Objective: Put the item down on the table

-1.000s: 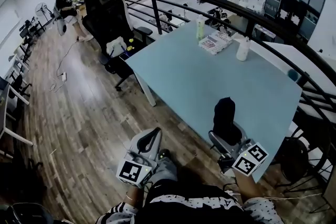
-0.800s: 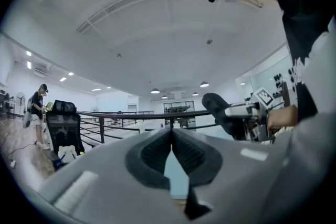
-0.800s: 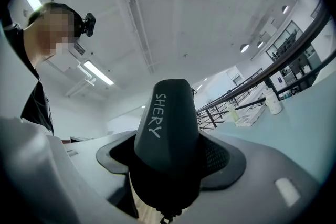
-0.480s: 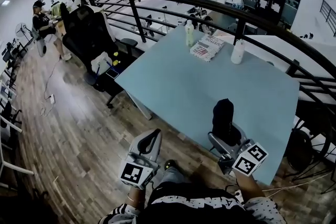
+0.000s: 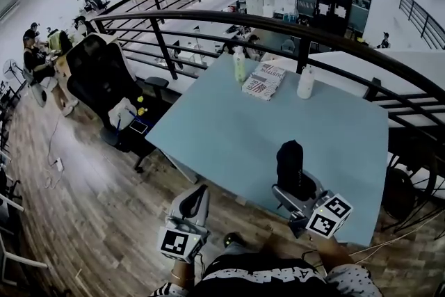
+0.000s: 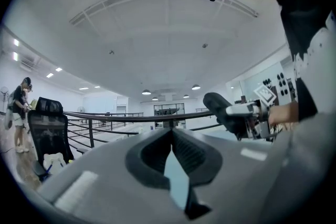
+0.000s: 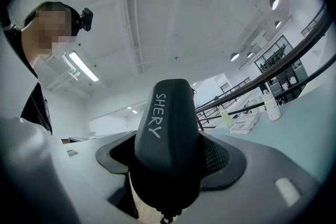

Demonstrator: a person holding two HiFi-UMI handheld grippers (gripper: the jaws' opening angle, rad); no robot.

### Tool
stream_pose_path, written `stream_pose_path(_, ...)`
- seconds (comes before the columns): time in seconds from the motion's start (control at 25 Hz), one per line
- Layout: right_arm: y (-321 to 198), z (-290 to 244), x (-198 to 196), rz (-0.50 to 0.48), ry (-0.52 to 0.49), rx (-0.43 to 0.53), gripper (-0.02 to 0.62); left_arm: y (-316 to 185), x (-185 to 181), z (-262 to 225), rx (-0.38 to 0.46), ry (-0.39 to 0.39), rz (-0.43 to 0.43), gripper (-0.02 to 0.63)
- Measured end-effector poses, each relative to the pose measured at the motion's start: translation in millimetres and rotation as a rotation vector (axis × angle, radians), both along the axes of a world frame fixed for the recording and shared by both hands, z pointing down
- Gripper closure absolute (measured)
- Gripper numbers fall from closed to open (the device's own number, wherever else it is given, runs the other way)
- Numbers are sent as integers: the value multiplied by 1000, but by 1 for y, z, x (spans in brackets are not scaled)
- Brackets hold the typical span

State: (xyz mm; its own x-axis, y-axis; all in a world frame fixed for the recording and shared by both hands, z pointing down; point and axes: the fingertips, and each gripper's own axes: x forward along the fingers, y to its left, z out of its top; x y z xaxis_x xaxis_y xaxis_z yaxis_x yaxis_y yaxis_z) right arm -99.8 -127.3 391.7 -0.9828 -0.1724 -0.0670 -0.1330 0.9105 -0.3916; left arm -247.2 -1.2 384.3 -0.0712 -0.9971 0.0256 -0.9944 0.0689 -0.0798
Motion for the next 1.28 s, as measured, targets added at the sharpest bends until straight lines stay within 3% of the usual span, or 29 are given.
stream_pose_path(0.52,-21,14,-58,93,11,-27,241,-25,-72,11,-46,7,43,606)
stream_pose_path(0.8,-35,19,-76,159,19,-28,241,-45,-99,12,-26,-12,96,606)
stream_pose_path(1.12,-50,29,-74,244,53,-33,241,-71,-111,18,-28,2,164,606)
stream_pose_path(1.28,-67,31,-63,284,75,-41,241,-94,-100,23,-27,17,215,606)
